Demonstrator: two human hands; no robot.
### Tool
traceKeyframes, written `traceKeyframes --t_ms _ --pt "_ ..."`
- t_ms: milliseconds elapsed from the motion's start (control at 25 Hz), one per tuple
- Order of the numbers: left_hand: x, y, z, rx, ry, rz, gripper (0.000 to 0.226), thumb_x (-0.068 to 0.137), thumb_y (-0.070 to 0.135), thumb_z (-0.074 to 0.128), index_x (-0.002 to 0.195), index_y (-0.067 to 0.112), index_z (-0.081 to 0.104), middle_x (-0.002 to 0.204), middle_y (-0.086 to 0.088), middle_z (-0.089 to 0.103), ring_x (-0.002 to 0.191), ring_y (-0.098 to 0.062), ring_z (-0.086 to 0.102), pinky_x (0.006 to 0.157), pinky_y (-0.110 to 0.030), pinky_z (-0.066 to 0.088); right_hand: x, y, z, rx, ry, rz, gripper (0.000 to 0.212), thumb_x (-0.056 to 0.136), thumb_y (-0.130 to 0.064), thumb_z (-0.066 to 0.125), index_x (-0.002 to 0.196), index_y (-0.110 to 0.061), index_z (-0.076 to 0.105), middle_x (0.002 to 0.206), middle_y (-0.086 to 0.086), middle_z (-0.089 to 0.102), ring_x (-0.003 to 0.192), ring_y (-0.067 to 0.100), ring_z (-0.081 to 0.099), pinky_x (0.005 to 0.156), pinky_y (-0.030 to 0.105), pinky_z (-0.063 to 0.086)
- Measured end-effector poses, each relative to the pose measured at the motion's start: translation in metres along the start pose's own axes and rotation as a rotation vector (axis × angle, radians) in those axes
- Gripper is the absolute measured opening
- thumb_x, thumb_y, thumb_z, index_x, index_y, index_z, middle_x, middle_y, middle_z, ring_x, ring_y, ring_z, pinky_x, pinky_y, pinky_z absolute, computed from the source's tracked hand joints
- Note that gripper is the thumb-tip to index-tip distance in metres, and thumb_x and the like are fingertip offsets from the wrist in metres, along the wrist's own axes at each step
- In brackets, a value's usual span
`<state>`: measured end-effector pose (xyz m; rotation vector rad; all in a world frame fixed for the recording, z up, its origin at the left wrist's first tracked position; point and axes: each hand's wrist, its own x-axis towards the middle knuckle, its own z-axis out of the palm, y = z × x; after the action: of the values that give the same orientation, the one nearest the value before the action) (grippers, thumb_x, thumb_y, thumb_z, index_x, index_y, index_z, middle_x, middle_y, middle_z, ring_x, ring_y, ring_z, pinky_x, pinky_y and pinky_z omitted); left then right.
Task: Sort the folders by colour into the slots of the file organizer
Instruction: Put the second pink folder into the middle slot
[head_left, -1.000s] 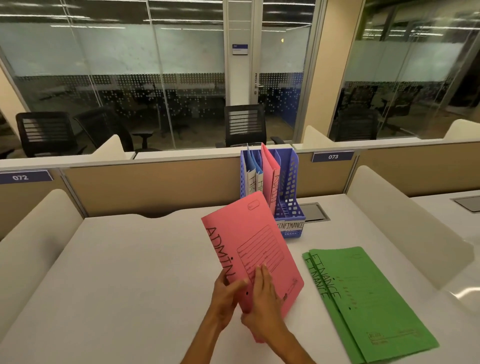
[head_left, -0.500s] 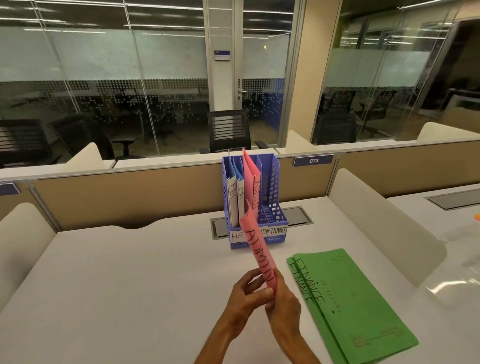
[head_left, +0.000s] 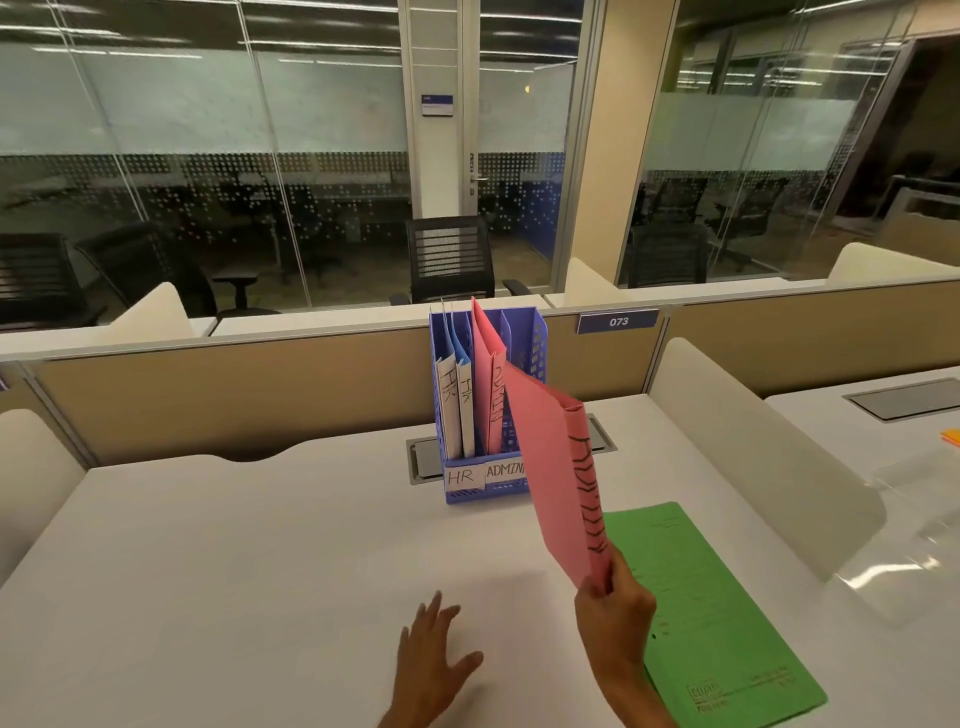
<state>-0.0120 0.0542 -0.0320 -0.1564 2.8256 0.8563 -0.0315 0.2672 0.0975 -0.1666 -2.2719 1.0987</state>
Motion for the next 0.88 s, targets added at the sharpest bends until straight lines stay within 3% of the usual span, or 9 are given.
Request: traceKeyframes --t_ms 80,160,280,400,520,640,760,880 --pt "-0.002 -0.012 0.012 0.237 0.152 0.024 0.082 0.075 0.078 0.046 0.142 0.034 0.031 0.163 0.01 -0.011 0.15 -0.016 -0.011 0.119 -0.042 -0.005 0.014 -0.001 0.0 0.046 0.031 -0.014 0.04 0.071 0.024 0.06 0.106 0.007 0.067 0.081 0.014 0.073 0.048 0.016 0.057 0.048 0.023 0.056" --pt "-0.008 -0.012 0.013 0.248 0.167 0.048 0.077 0.077 0.084 0.022 0.136 0.036 0.033 0.161 0.01 -0.02 0.148 -0.013 -0.02 0.117 -0.037 -0.014 0.032 -0.006 0.004 0.094 0.061 -0.009 0.043 0.07 0.024 0.058 0.107 0.005 0.067 0.085 0.011 0.073 0.052 0.018 0.06 0.049 0.022 0.056" --pt "-0.01 -0.015 0.019 0.246 0.169 0.039 0.086 0.079 0.082 0.004 0.152 0.037 -0.002 0.162 0.01 -0.018 0.148 -0.011 -0.019 0.117 -0.036 -0.015 0.059 -0.009 0.015 0.152 0.091 0.01 0.042 0.07 0.021 0.056 0.106 0.002 0.068 0.083 0.008 0.072 0.049 0.016 0.057 0.046 0.006 0.044" --pt "-0.006 -0.015 0.021 0.246 0.181 0.02 0.089 0.079 0.081 0.007 0.152 0.034 -0.007 0.162 0.012 -0.016 0.148 -0.011 -0.018 0.117 -0.038 -0.013 0.086 -0.012 0.03 0.195 0.111 0.038 0.029 0.073 0.013 0.053 0.092 -0.002 0.068 0.071 0.002 0.066 0.045 0.005 0.045 0.041 0.005 0.032" --pt "0.006 -0.018 0.022 0.272 0.174 0.032 0.094 0.076 0.084 0.014 0.153 0.034 -0.004 0.162 0.012 -0.014 0.149 -0.013 -0.016 0.118 -0.042 -0.01 0.114 -0.019 0.049 0.236 0.155 0.109 0.024 0.073 0.012 0.057 0.089 -0.003 0.067 0.063 -0.001 0.06 0.046 0.004 0.043 0.044 0.006 0.031" --pt "0.018 -0.025 0.025 0.285 0.176 0.053 0.1 0.071 0.088 0.024 0.152 0.036 -0.001 0.162 0.014 -0.012 0.15 -0.013 -0.014 0.118 -0.044 -0.008 0.144 -0.031 0.07 0.316 0.186 0.123 0.017 0.08 0.001 0.066 0.096 -0.003 0.066 0.076 0.001 0.066 0.053 0.013 0.052 0.051 -0.002 0.036" --pt "0.028 -0.033 0.034 0.259 0.171 0.057 0.101 0.069 0.087 0.032 0.152 0.038 0.001 0.162 0.015 -0.008 0.15 -0.013 -0.01 0.118 -0.047 -0.002 0.17 -0.039 0.094 0.409 0.164 0.122 0.014 0.088 -0.016 0.067 0.1 -0.01 0.065 0.084 -0.002 0.069 0.063 0.014 0.061 0.058 0.006 0.048" --pt "0.038 -0.043 0.044 0.252 0.157 0.054 0.102 0.068 0.086 0.037 0.152 0.038 0.004 0.163 0.013 -0.005 0.151 -0.015 -0.006 0.116 -0.051 0.006 0.191 -0.042 0.12 0.426 0.162 0.108 0.018 0.09 -0.02 0.066 0.104 -0.01 0.064 0.089 -0.001 0.07 0.066 0.008 0.06 0.059 -0.001 0.042"
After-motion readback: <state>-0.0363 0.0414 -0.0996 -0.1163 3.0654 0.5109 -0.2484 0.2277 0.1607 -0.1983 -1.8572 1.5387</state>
